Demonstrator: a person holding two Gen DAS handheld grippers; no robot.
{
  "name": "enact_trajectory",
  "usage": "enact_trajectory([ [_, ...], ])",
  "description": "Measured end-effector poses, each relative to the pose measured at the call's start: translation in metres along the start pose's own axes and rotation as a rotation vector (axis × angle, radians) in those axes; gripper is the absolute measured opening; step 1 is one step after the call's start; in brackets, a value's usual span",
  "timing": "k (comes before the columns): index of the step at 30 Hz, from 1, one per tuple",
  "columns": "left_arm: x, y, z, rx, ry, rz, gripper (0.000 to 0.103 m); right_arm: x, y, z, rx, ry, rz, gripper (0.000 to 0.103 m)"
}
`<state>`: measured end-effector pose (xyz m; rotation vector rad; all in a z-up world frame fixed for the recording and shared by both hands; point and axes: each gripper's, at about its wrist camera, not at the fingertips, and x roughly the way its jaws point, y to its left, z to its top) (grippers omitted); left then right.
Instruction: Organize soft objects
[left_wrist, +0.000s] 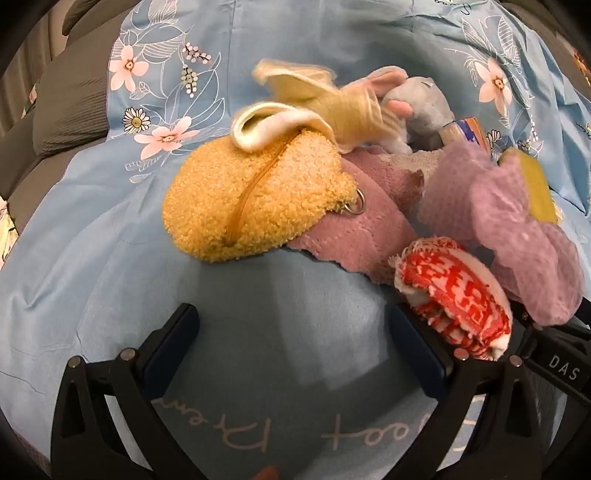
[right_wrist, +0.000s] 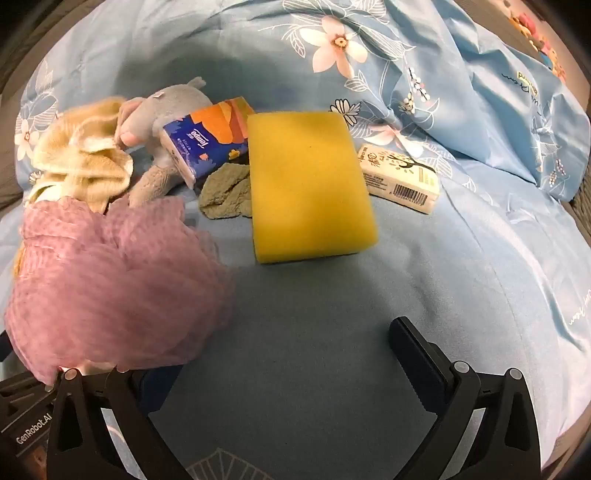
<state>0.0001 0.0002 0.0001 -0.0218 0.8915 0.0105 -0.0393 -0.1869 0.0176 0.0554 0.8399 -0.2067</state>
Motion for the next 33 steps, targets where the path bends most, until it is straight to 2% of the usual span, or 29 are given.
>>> enact_trajectory([
  [33,-0.0003,-0.0014,-0.0004,0.002,-0.004,0.002,0.102,-0.0004,-0.0007,-0.0017,0.001,-0.001,0.001,0.103],
])
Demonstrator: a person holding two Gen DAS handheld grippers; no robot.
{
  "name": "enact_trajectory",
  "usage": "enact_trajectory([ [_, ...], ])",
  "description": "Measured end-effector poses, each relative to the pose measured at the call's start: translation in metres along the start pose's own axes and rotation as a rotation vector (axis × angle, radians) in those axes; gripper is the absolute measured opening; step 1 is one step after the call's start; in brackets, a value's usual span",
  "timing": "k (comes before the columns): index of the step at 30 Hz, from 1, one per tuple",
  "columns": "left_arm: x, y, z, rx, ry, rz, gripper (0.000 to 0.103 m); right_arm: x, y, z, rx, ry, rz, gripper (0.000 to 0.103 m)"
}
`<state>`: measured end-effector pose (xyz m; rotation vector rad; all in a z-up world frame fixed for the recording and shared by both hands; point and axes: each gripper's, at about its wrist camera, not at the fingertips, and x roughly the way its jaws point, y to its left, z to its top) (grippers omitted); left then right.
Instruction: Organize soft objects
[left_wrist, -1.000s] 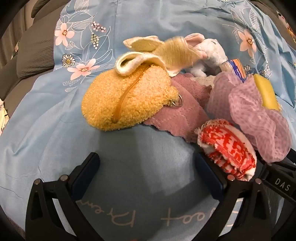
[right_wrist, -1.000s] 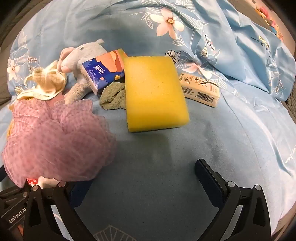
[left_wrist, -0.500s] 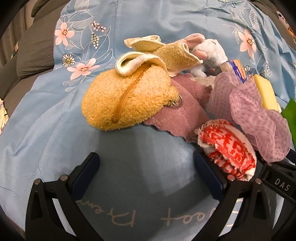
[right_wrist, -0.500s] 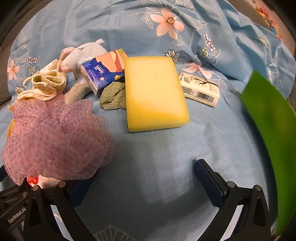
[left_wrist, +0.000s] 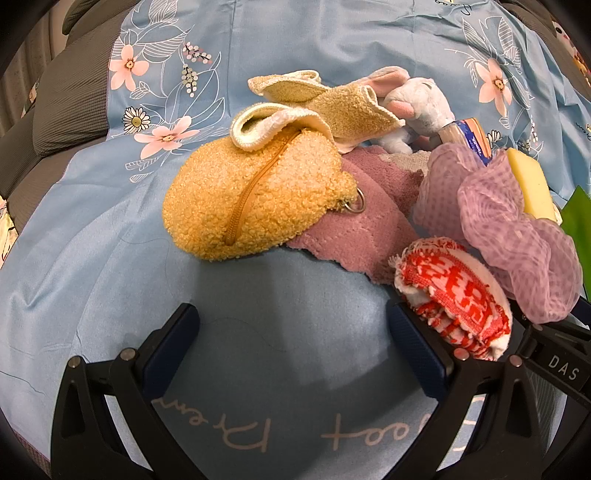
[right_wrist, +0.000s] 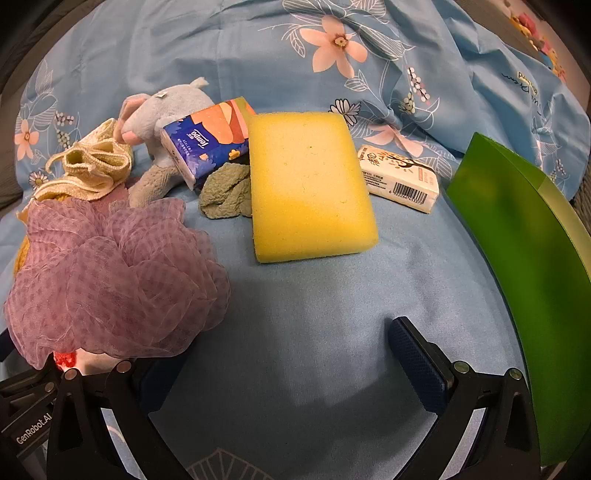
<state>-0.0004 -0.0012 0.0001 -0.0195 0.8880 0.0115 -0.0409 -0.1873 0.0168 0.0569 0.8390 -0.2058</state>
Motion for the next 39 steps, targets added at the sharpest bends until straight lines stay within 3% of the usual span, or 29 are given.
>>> enact_trajectory([
  [37,0.0014,0.0001,0.0003,0.003,0.0,0.011,0.102,0.0002,0.0012,0.0019,0.018,0.02,-0.014,0.103],
  [39,-0.001,0.0037,0.0007,-0.001,0.01,-0.019,0.102,0.0,0.0012,0.0038,0.026,0.034,-0.015,0.103],
])
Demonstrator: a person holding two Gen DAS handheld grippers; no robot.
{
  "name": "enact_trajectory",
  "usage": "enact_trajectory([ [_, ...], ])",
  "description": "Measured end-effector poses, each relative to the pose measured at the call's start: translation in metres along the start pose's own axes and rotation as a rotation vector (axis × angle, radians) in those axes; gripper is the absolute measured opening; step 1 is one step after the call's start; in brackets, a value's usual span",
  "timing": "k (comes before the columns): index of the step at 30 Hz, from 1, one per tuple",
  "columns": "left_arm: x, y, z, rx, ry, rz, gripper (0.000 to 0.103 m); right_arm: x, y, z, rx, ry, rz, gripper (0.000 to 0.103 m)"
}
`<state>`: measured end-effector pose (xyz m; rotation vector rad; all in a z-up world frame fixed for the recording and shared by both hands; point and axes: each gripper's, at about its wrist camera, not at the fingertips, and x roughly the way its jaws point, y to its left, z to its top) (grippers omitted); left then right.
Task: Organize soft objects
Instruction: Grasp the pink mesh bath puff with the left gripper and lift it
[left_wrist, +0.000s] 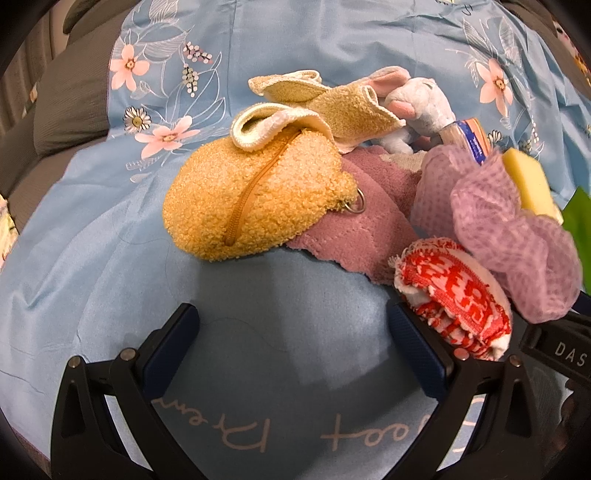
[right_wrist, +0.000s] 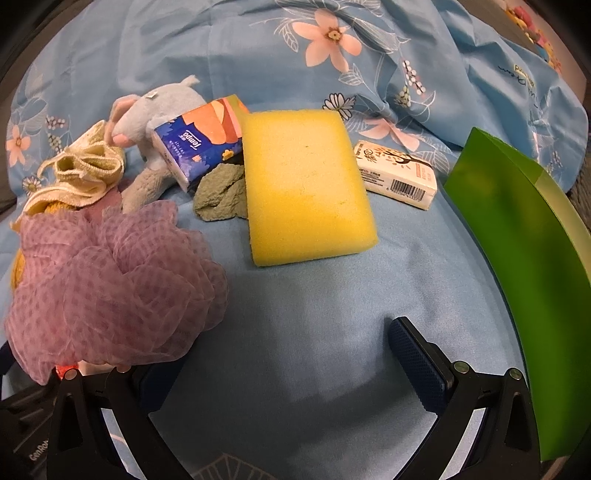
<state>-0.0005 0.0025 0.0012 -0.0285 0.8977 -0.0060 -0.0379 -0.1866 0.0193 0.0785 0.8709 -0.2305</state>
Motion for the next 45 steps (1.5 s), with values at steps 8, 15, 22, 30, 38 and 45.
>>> enact_trajectory([
  [8,-0.031,0.013,0.009,0.049,0.048,-0.082,0.1,-0.03,-0.028,0.025,0.024,0.047,0.176,0.103],
  [15,-0.079,0.016,0.031,-0.064,-0.065,-0.341,0.1,-0.073,-0.053,0.046,0.197,-0.017,0.446,0.1],
  [22,-0.066,-0.023,0.043,-0.043,0.012,-0.461,0.078,-0.055,-0.043,0.053,0.275,0.084,0.616,0.074],
  [30,-0.048,-0.048,0.045,-0.009,0.052,-0.446,0.05,-0.002,-0.031,0.046,0.358,0.25,0.663,0.069],
  [38,-0.044,-0.068,0.041,0.034,0.059,-0.507,0.022,0.022,-0.024,0.039,0.395,0.301,0.666,0.02],
  [45,-0.081,-0.087,0.044,0.075,-0.054,-0.582,0.02,-0.006,-0.046,0.04,0.415,0.204,0.707,0.013],
])
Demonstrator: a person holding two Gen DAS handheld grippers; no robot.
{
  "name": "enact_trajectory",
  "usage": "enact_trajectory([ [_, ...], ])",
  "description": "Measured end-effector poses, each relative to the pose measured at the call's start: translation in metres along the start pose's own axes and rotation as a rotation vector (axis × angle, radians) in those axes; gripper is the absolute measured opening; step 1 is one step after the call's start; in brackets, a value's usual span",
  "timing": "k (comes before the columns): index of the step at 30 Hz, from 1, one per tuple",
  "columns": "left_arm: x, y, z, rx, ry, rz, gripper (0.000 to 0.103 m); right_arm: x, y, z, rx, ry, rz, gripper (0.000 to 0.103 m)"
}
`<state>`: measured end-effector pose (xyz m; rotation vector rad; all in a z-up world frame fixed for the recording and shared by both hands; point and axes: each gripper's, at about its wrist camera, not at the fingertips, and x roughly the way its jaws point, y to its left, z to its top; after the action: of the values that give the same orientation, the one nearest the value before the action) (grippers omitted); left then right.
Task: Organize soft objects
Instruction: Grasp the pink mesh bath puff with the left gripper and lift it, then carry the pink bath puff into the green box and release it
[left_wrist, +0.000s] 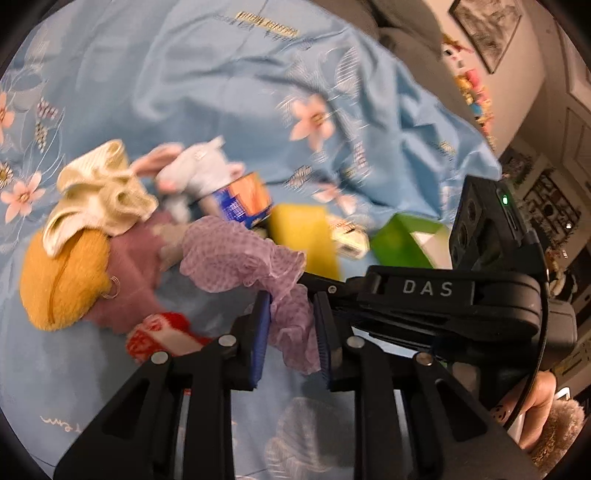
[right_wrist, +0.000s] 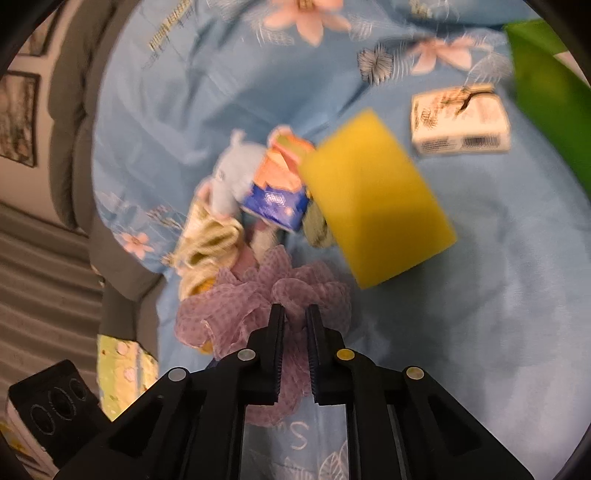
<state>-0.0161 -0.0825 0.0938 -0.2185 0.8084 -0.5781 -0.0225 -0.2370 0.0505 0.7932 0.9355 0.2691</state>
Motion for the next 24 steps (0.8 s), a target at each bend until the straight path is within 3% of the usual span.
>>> enact_trajectory([
  [5,-0.01,-0.033,0.008,0.037,-0.055,-0.074,0.02,-0.045,0.0,-0.001,-0.007,-0.096,0.042,0.013],
  [9,-0.009,-0.066,0.016,0.08,-0.055,-0.13,0.02,-0.085,-0.005,-0.005,-0.016,-0.191,0.065,0.013],
  [16,0.004,-0.123,0.02,0.145,-0.041,-0.211,0.02,-0.148,-0.022,-0.008,-0.003,-0.358,0.035,0.013],
  [24,0.038,-0.182,0.018,0.194,0.011,-0.298,0.02,-0.207,-0.06,-0.006,0.039,-0.504,-0.068,0.013],
])
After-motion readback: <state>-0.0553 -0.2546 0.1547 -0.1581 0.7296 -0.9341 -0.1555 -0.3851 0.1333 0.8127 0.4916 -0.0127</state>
